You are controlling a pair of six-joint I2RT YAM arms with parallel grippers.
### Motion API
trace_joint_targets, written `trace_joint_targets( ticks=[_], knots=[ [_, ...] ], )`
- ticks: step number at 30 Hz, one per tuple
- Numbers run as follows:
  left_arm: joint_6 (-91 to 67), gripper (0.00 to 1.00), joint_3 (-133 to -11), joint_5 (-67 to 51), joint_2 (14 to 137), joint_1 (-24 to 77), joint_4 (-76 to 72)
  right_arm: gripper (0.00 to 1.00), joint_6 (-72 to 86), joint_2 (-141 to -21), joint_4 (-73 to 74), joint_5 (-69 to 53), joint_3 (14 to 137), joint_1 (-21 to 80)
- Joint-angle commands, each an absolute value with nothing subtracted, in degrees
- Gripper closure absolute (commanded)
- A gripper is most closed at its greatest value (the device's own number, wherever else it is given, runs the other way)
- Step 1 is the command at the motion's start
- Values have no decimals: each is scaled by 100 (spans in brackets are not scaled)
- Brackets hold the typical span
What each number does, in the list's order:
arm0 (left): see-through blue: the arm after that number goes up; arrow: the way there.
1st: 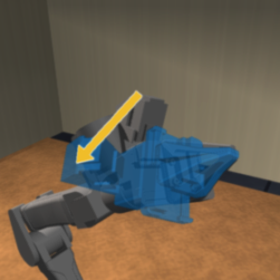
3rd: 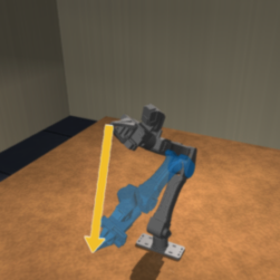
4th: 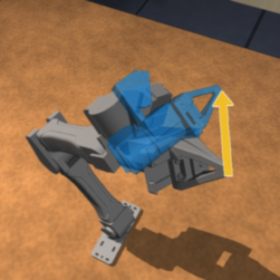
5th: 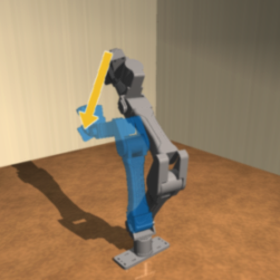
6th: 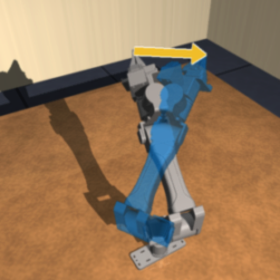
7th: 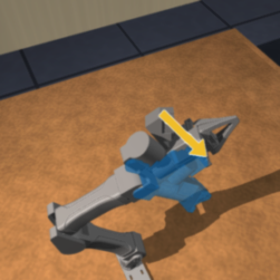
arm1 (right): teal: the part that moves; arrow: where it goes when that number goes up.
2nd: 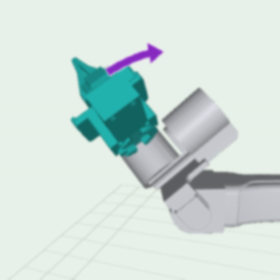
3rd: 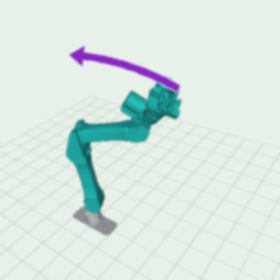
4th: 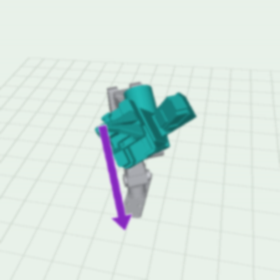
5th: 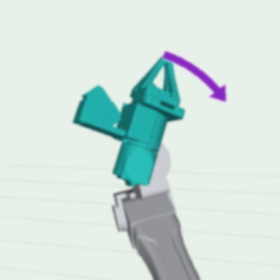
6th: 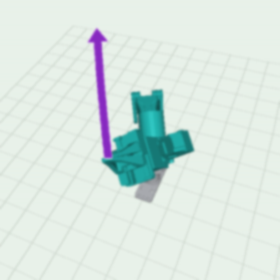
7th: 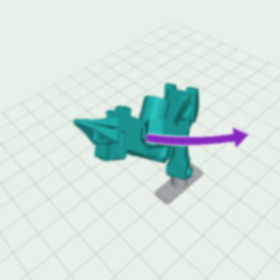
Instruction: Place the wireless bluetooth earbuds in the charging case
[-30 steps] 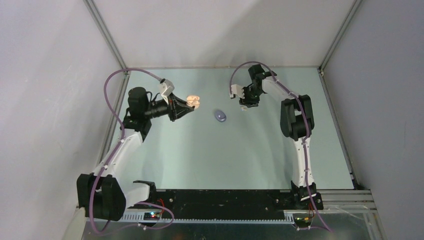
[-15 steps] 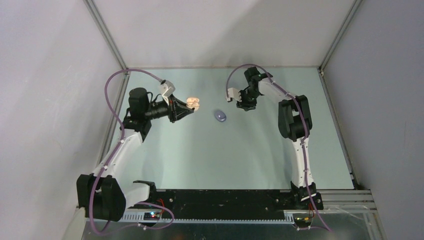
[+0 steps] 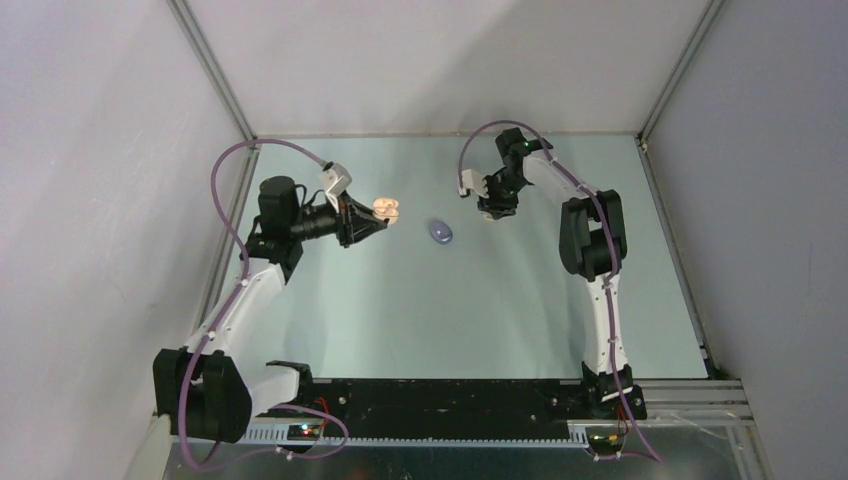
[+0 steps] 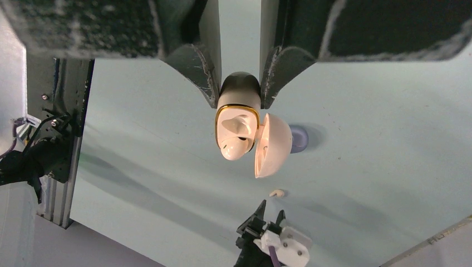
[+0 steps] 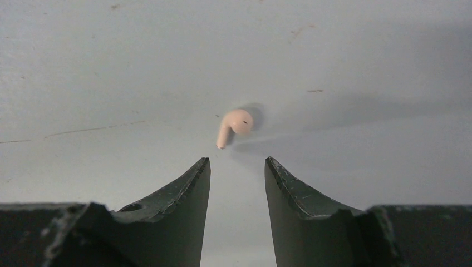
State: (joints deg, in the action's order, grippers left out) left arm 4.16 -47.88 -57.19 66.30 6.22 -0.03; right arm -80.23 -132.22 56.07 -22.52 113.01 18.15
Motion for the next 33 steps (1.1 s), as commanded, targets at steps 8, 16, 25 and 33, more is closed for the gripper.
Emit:
trace_joint_targets(
  ticks=[8, 16, 25, 33],
  knots=[
    [707, 100, -5052, -5800, 6527, 574, 269, 54, -7590, -13773, 5111, -1938, 11856, 1871],
    [787, 100, -5034, -5753, 6458, 572, 345, 54, -7783, -13768, 5253, -1947, 11755, 1988],
    [683, 100, -4927, -5757, 6443, 569, 160, 59, -8067, -13718, 5909, -2112, 11763, 2013],
    [556, 100, -4806, -5753, 6443, 572, -98, 59, -8054, -13655, 6121, -2140, 11764, 2114]
  ],
)
